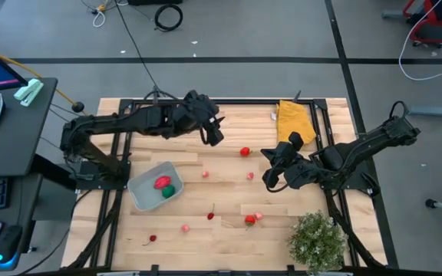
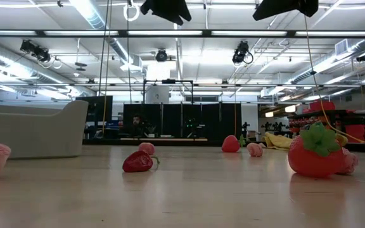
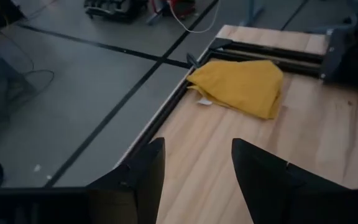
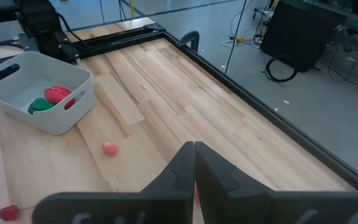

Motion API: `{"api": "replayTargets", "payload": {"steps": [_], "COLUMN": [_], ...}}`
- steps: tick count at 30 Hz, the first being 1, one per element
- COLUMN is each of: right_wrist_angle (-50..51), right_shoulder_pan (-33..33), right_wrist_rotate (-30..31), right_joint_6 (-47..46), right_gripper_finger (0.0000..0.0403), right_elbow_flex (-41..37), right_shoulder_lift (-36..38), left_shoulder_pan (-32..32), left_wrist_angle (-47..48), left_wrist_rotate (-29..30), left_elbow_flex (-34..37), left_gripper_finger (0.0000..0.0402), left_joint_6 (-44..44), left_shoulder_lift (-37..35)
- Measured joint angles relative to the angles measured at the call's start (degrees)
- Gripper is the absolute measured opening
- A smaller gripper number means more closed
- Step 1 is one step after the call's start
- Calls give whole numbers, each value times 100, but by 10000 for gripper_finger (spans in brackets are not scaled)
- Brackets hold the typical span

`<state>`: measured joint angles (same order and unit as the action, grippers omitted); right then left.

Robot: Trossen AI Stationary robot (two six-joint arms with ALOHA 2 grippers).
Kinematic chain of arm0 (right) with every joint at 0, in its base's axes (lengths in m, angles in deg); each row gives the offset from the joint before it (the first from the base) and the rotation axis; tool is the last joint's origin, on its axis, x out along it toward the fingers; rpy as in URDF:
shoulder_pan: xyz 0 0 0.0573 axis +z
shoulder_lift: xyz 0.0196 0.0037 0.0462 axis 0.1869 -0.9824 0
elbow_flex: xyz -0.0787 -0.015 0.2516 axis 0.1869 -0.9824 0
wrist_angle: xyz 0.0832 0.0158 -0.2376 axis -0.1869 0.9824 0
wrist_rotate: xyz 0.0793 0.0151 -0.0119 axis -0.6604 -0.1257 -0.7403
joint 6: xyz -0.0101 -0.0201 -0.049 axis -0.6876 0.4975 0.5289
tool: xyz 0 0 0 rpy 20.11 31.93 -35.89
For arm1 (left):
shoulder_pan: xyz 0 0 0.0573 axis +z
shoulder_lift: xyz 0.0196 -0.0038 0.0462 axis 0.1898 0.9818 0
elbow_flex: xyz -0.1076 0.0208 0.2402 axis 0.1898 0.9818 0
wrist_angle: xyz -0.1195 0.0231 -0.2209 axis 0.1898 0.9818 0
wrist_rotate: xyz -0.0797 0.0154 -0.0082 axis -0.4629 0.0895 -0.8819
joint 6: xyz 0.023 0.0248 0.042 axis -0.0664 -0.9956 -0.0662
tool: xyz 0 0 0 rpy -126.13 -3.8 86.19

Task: Pick and placing Produce into tupperware
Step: Put the top red strawberry into the gray bin

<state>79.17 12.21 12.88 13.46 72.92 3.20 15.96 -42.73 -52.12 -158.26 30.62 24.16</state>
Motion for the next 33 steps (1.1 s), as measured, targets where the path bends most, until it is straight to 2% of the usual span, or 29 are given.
{"api": "replayTargets", "payload": {"steps": [6, 10, 12, 14, 19, 22, 25, 28, 31, 33], "right_wrist_angle": [-3, -10, -3, -26, -219, -205, -43, 525, 1419, 1851], "right_shoulder_pan": [0, 0, 0, 0, 0, 15, 133, 281, 482, 665], "right_wrist_rotate": [19, 172, 255, 324, 1138, 1423, 1306, 832, 381, 136], "right_joint_6": [-2, 4, 7, 4, -44, -138, -342, -776, -1707, -2334], "right_gripper_finger": [18, 18, 18, 18, 18, 18, 18, 18, 18, 18], "right_elbow_flex": [0, 0, -2, -2, -2, -2, -2, 0, -12, -143], "right_shoulder_lift": [0, 0, 0, 0, 0, 32, 172, 387, 658, 783], "left_shoulder_pan": [245, 487, 527, 517, 506, 501, 401, 277, 173, 158], "left_wrist_angle": [-327, -566, -510, -523, -1150, -1398, -1663, -1958, -2250, -2422], "left_wrist_rotate": [-269, -1247, -1645, -1726, -1902, -2411, -2562, -2599, -2772, -3143], "left_elbow_flex": [-7, -2, -2, 0, 2, 7, 9, 4, 1, 0], "left_gripper_finger": [188, 187, 187, 187, 187, 187, 187, 187, 188, 190], "left_joint_6": [-676, -433, -437, -731, -1180, -1427, -1625, -2090, -2335, -2337], "left_shoulder_lift": [80, 402, 711, 1103, 2146, 2696, 3027, 3156, 3213, 3213]}}
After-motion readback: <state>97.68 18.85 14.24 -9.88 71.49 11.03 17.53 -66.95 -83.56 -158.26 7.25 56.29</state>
